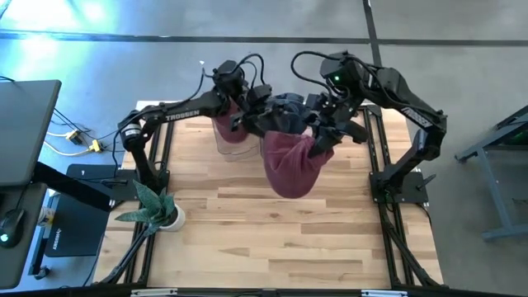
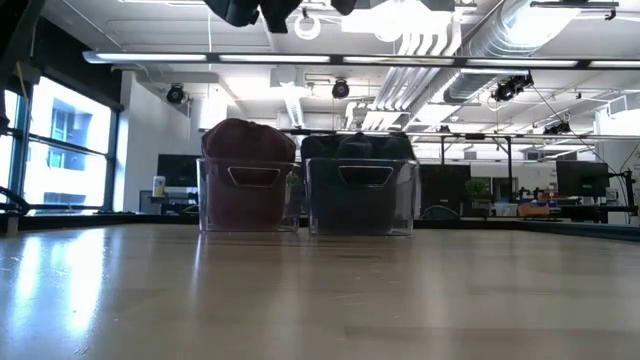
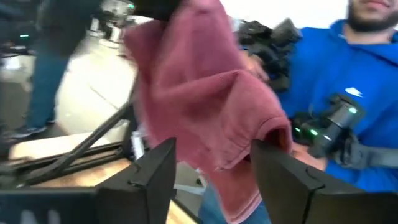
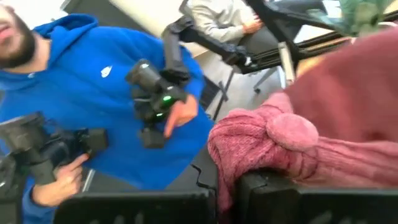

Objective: Pick & Place hat
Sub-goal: Put the red cap into the left bin

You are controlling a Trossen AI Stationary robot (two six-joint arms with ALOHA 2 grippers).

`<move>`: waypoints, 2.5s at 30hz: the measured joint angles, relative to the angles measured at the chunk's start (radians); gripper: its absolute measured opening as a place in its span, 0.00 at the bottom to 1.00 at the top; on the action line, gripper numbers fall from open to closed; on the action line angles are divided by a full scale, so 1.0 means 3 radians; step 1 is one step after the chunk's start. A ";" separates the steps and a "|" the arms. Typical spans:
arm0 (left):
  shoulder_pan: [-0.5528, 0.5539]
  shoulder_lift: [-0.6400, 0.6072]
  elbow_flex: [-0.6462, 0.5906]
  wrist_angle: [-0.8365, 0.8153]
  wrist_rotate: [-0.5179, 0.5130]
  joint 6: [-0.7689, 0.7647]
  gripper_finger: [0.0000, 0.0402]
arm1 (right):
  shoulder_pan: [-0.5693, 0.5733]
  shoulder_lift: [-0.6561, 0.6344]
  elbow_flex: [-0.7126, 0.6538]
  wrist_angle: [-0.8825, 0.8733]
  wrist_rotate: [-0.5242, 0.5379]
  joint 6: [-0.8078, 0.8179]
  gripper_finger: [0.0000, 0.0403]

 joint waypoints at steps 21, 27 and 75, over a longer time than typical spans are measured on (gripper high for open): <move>-0.0149 0.0186 0.0212 0.0002 -0.0515 0.0350 0.66 | 0.0051 0.0079 0.0000 0.0224 -0.0072 -0.0059 0.01; -0.0399 0.0430 0.0623 -0.0002 0.0230 -0.0117 0.66 | 0.0053 0.0075 0.0001 0.0249 -0.0053 -0.0058 0.02; -0.0529 0.0726 0.0984 0.0314 0.0119 0.0059 0.66 | 0.0057 -0.0172 0.0001 0.0395 0.0643 -0.0282 0.01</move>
